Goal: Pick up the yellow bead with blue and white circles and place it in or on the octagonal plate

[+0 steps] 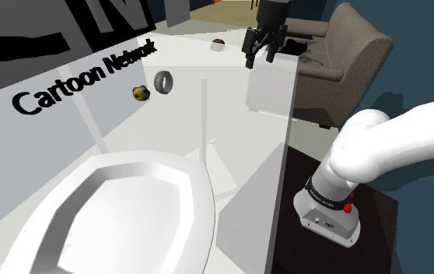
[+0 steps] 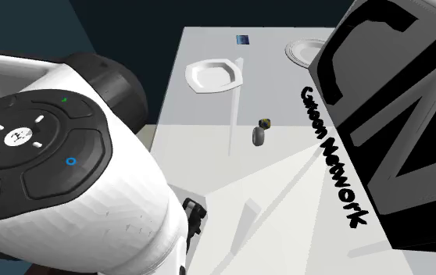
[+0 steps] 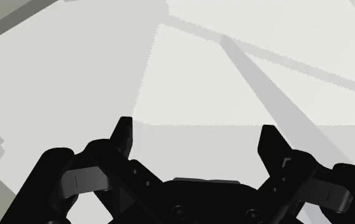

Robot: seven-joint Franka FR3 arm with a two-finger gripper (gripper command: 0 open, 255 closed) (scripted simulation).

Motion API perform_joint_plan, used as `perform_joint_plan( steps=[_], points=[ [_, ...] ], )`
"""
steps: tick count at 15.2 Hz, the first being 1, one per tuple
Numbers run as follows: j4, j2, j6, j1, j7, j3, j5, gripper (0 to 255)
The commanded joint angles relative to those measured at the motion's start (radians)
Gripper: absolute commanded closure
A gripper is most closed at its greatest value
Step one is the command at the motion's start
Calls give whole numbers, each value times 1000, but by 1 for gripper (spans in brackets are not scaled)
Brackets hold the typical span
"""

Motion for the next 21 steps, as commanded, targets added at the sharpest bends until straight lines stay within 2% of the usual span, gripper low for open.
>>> perform_joint_plan(
  steps=[1,11,16,21],
  points=[
    [0,0,0,0,0,0,0,0],
    [137,104,-85,13,424,220,190,0],
    [257,212,-102,6,638,321,265,0],
    [410,353,-106,-6,856,419,309,0]
  ],
)
